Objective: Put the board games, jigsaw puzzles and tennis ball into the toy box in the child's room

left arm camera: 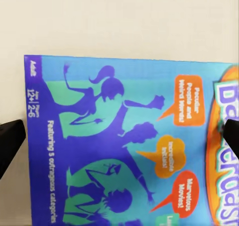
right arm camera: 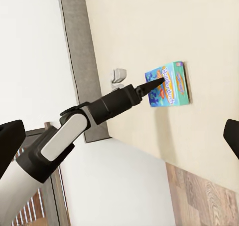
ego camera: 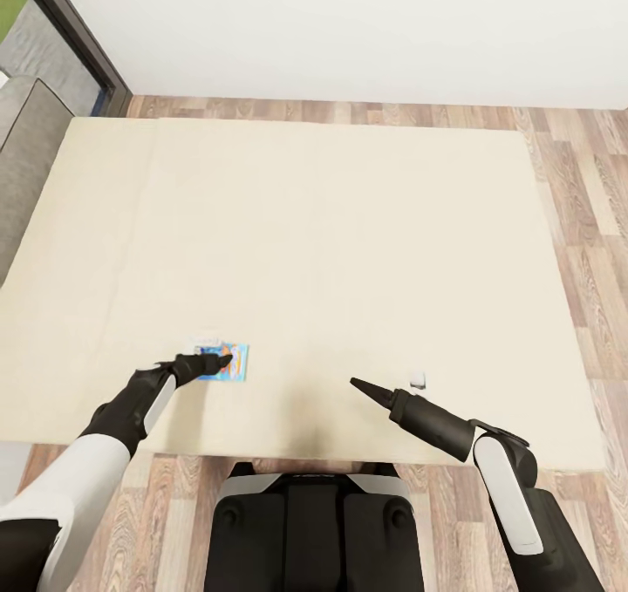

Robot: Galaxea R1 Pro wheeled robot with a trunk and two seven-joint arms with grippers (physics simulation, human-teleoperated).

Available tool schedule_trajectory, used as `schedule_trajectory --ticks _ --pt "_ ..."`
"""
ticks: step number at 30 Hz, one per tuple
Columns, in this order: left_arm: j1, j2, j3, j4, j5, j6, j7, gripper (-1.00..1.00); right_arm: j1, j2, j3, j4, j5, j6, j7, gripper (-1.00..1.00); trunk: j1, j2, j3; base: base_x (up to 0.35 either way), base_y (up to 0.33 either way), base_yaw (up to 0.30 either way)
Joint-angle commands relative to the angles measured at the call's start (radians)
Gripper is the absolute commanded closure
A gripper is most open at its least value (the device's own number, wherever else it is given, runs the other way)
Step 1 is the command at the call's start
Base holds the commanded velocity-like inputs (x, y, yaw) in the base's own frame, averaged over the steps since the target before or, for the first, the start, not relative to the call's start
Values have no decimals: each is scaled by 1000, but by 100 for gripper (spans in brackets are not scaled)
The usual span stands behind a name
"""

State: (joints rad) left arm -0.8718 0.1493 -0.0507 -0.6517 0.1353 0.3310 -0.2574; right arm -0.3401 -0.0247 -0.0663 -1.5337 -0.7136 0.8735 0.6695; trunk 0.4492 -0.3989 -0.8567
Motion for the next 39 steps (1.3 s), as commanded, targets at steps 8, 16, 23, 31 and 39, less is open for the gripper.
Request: schedule_trajectory --ticks 8,16,23,31,39 --pt "0 2 -5 58 4 15 -47 -100 0 0 -1 0 0 5 2 -100 1 -1 -1 0 1 0" --pt "0 7 -4 58 7 41 -60 -100 0 0 -1 0 0 5 2 -100 1 -1 -1 0 0 0" --pt "0 11 -3 58 3 57 -175 -100 0 0 -1 0 0 6 2 -100 1 -1 -1 0 0 0" --pt "0 12 -3 57 2 58 -192 -100 0 0 -1 0 0 5 2 -100 1 -1 -1 0 0 0" --pt "0 10 -4 57 3 57 -192 -100 0 0 -1 0 0 6 2 -100 1 -1 -1 0 0 0"
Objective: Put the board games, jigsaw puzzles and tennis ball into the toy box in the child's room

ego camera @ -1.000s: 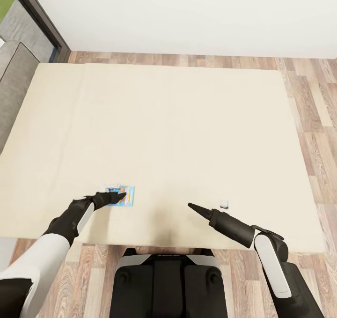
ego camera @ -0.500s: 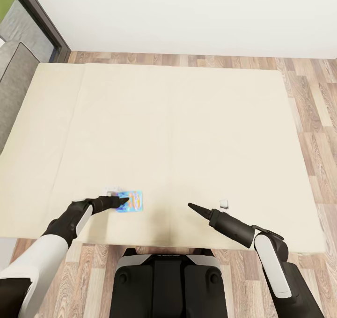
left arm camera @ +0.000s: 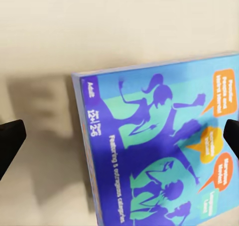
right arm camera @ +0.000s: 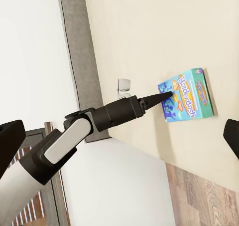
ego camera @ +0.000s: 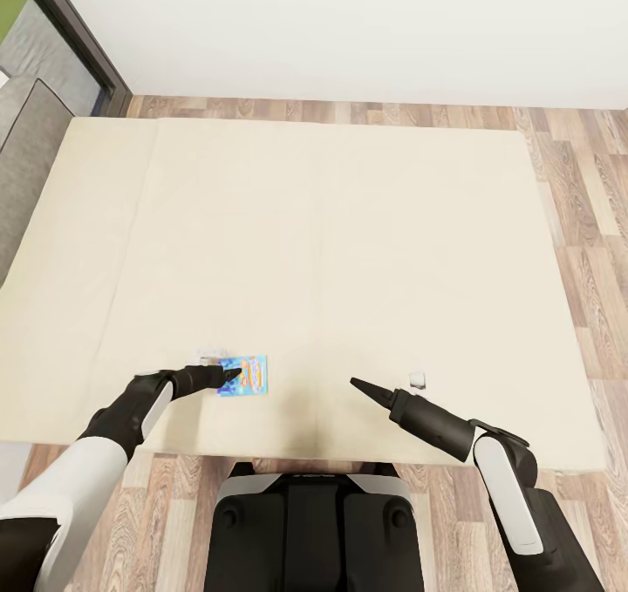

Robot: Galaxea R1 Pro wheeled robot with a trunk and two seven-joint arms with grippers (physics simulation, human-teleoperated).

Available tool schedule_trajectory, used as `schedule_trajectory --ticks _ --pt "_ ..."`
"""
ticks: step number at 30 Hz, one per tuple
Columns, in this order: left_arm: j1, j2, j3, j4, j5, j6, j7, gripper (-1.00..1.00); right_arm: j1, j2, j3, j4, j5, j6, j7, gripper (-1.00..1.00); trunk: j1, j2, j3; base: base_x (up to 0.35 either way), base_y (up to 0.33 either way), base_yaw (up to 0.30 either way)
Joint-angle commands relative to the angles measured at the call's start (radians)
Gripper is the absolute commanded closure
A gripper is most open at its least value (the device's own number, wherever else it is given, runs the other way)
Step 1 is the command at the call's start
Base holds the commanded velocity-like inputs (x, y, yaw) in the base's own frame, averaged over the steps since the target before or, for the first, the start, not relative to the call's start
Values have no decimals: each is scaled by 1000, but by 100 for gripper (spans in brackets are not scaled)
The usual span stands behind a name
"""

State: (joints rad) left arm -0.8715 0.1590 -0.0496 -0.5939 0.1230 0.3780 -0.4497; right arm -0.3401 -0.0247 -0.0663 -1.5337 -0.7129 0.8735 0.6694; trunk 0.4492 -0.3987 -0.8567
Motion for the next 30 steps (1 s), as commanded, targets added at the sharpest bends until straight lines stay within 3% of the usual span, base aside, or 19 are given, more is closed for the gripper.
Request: schedule_trajectory --ticks 1,30 --pt "0 1 -6 -1 16 10 0 -100 0 0 -1 0 0 6 2 -100 1 -1 -1 0 0 0" --pt "0 -4 -6 -1 15 10 2 -100 0 0 -1 0 0 5 2 -100 1 -1 -1 -14 -117 0"
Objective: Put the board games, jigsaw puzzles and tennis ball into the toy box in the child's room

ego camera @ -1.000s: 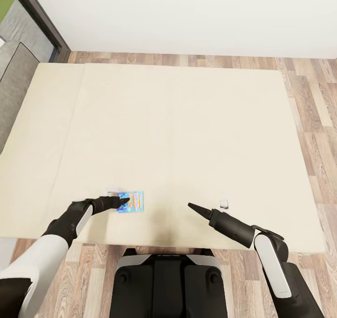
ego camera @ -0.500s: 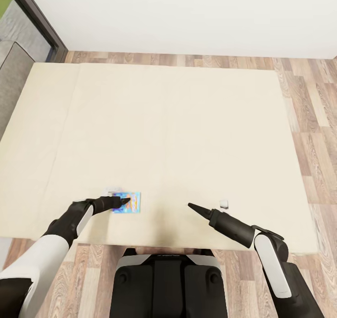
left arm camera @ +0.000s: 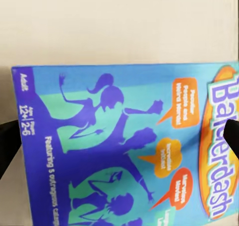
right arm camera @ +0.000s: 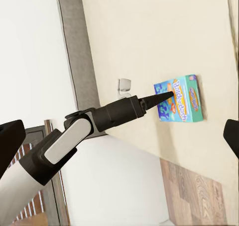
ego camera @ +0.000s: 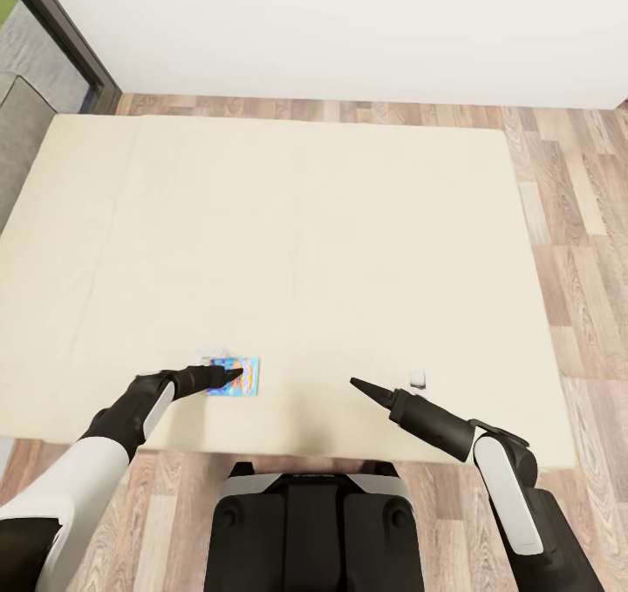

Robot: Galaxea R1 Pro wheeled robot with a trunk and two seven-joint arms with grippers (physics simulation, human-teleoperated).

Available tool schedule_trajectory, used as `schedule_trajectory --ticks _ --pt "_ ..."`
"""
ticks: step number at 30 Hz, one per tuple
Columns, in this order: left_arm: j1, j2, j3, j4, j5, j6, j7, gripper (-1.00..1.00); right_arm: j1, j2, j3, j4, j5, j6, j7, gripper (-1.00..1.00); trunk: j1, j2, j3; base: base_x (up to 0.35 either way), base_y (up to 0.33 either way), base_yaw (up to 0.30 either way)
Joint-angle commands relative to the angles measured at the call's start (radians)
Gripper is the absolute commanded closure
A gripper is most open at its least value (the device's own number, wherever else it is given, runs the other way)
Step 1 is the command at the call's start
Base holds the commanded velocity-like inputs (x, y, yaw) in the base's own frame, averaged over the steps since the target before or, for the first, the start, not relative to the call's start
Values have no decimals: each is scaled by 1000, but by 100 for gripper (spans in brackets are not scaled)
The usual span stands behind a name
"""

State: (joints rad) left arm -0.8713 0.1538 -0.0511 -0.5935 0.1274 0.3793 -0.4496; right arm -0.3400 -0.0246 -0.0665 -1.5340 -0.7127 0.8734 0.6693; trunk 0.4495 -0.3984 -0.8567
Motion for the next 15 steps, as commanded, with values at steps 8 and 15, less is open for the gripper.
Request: schedule_trajectory --ticks 8,15 --pt "0 1 -3 -2 12 8 2 -100 -1 1 -1 0 -1 6 3 -100 0 -2 -1 -61 -216 0" --pt "0 1 -3 -2 12 10 2 -100 -1 1 -1 0 -1 6 3 -100 0 -2 -1 -4 -80 0"
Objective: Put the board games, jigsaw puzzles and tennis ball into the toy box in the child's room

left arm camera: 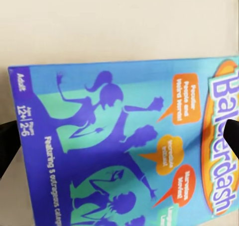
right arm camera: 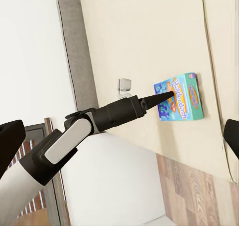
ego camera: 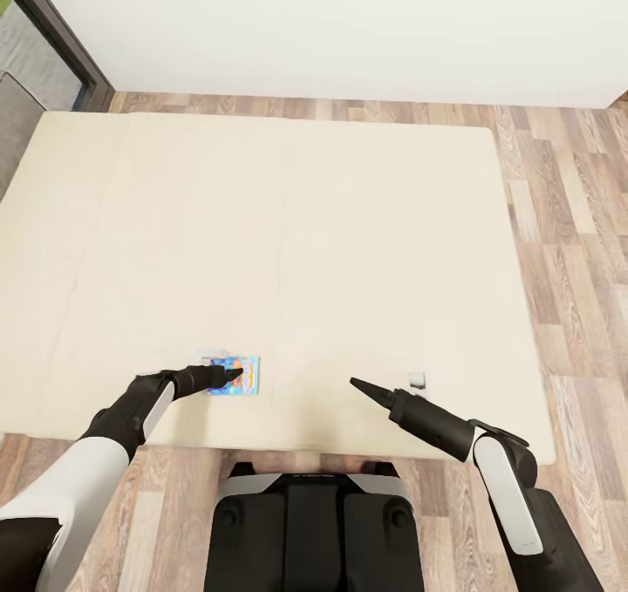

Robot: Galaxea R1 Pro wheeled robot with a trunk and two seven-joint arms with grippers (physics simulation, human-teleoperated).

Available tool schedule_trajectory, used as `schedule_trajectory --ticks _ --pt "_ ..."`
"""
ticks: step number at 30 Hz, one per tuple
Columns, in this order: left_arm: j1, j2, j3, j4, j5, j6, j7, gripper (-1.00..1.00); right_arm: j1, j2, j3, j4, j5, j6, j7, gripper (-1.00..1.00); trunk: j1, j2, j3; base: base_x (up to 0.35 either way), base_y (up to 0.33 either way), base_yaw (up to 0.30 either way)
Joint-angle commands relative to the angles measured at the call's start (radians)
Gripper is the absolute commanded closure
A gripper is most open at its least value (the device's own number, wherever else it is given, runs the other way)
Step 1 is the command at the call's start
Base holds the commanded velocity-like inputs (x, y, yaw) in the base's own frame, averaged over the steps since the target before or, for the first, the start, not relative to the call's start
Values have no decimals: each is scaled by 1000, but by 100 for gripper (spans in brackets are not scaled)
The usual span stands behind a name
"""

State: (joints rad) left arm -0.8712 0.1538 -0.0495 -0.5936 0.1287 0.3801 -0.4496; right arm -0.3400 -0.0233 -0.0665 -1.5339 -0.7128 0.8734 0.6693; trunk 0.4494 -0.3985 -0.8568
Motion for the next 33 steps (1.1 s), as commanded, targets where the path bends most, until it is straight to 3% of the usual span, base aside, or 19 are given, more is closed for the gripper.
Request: schedule_trajectory --ticks 1,33 --pt "0 1 -4 -2 11 9 2 -100 -1 0 -1 0 -1 6 3 -100 1 -2 -1 -1 -130 0" --pt "0 4 -4 -2 11 8 2 -100 -1 0 -4 -6 1 6 -1 -100 1 -2 -1 0 -19 0"
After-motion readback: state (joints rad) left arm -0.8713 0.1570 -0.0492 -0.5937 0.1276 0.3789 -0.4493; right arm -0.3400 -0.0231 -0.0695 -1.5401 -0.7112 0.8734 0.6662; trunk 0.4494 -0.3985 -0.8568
